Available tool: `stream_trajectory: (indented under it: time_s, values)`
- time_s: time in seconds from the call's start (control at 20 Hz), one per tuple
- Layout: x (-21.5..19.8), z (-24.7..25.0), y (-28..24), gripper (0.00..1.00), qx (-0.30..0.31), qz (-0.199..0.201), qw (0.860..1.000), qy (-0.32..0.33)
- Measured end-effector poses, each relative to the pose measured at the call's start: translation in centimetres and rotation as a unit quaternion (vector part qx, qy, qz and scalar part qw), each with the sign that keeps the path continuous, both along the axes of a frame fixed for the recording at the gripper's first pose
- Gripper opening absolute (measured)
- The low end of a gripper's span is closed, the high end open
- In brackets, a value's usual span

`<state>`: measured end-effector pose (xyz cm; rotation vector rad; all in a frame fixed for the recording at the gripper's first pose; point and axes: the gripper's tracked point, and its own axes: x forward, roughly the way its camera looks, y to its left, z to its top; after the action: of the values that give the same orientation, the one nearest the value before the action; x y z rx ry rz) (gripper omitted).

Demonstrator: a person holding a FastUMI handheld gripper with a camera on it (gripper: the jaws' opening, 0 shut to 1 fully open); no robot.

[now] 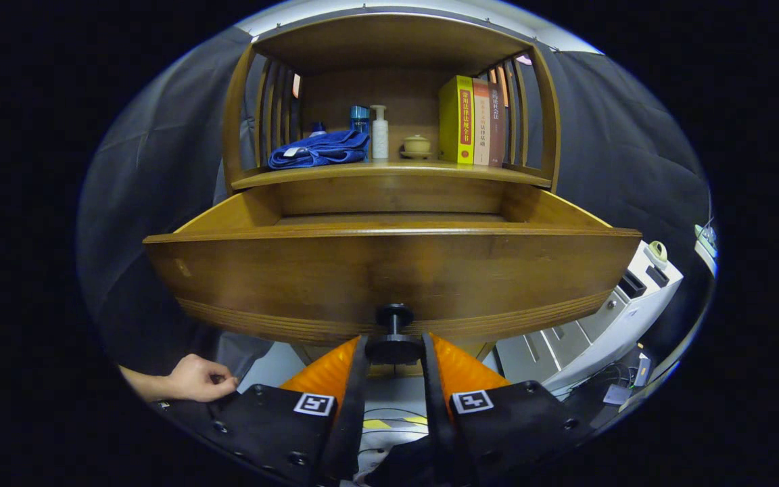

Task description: Pull open the drawer, take out the items inside it, and place them on the countertop above the cabinet.

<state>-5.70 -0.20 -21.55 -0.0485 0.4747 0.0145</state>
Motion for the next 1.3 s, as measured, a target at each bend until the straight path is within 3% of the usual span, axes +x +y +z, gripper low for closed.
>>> stream_trajectory:
  time_s: [0.15,0.45,0.7,0.75,0.9,1.15,1.3]
  values:
    - [-0.5,0.8,0.1,0.53,0.006,-0.003,1.000,-0.005]
    - [-1.8,8.7,1.5,0.78,-0.008,0.036,0.998,-0.057]
    - [2.8,16.1,0.5,1.00,-0.020,0.053,0.996,-0.067]
    - [4.2,16.7,0.2,1.00,-0.027,0.056,0.996,-0.058]
    - [8.4,15.7,0.8,1.00,-0.030,0.074,0.997,-0.007]
    - [13.8,11.3,0.0,0.99,-0.045,0.068,0.992,0.094]
    - [15.7,8.5,0.1,0.99,-0.011,0.056,0.987,0.152]
